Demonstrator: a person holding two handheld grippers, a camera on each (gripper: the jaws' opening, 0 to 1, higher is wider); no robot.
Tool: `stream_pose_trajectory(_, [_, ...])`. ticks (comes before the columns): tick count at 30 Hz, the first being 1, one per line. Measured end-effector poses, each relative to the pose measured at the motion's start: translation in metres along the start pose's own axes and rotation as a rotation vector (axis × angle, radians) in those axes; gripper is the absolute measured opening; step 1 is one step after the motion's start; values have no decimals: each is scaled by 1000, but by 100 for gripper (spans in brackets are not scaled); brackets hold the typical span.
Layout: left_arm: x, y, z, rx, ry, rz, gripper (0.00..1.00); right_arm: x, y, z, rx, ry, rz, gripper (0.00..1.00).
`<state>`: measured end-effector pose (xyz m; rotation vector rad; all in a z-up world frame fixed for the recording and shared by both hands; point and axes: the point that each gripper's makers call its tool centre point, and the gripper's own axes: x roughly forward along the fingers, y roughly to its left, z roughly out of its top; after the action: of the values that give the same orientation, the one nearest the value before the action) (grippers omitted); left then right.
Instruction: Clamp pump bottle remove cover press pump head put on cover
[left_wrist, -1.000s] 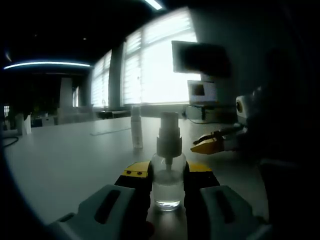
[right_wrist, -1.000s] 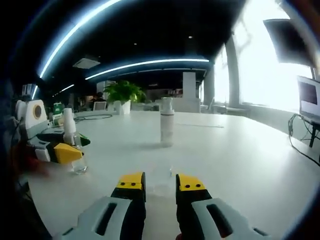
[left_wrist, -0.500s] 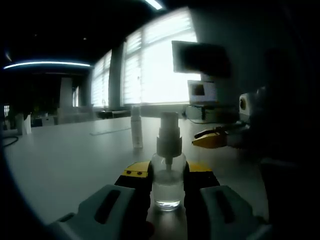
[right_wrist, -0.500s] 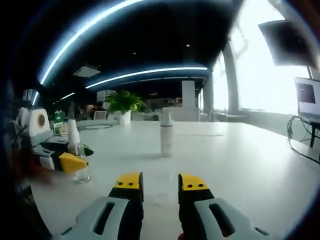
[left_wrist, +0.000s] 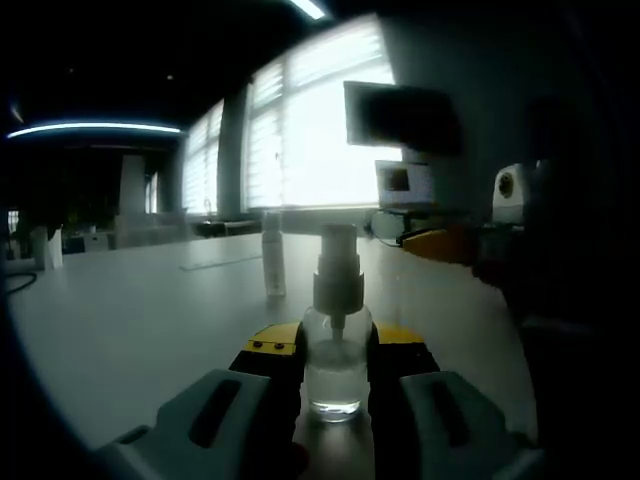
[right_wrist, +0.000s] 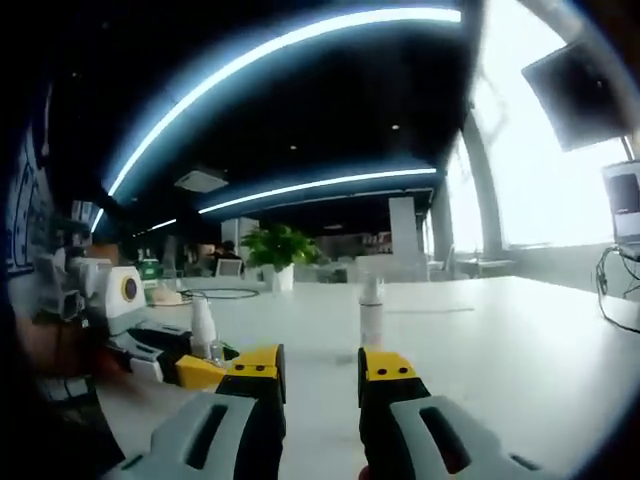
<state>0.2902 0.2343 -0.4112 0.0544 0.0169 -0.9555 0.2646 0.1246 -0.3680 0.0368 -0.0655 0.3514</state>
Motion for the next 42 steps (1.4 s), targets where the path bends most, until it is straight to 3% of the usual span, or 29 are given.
stream_pose_trajectory(10, [-1, 0, 0, 0, 0, 1, 16, -6, 28, 2, -11, -33, 118, 23])
stream_pose_trajectory(19, [0, -1, 0, -3, 2, 2, 16, -6, 34, -2, -19, -17, 133, 22])
stream_pose_trajectory(23, [0, -1, 0, -1, 2, 0, 16, -5, 37, 9, 52, -43, 152, 22])
stream_pose_trajectory(30, [1, -1, 1, 5, 3, 0, 16, -7, 34, 6, -11, -21, 143, 21])
stream_pose_trajectory(42, [1, -2, 1, 10, 2, -2, 15, -9, 39, 12, -12, -13, 186, 19])
